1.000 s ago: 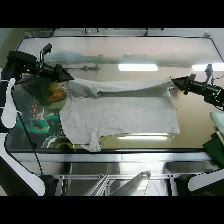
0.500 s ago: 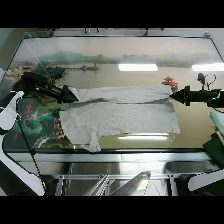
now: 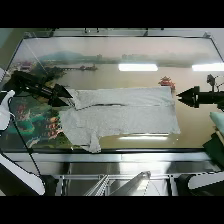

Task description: Fold the shirts.

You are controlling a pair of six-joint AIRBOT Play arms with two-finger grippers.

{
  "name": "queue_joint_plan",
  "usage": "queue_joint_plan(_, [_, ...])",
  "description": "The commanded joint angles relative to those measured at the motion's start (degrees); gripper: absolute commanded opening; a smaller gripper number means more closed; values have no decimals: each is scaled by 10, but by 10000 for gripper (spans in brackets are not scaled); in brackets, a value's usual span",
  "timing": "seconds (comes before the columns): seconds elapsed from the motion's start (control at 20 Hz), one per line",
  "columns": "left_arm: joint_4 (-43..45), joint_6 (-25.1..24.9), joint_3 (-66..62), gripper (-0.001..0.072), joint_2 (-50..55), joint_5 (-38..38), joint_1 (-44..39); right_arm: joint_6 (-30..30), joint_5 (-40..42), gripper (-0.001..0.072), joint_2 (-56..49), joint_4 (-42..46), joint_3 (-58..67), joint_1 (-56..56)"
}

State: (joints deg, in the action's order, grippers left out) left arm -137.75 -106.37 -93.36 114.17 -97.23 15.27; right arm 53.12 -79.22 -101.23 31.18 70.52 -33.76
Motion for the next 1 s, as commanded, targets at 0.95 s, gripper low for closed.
queue_joint_plan(0.95, [49,6,667,696,-466,200,55,16,83,294,119,226,-243,59])
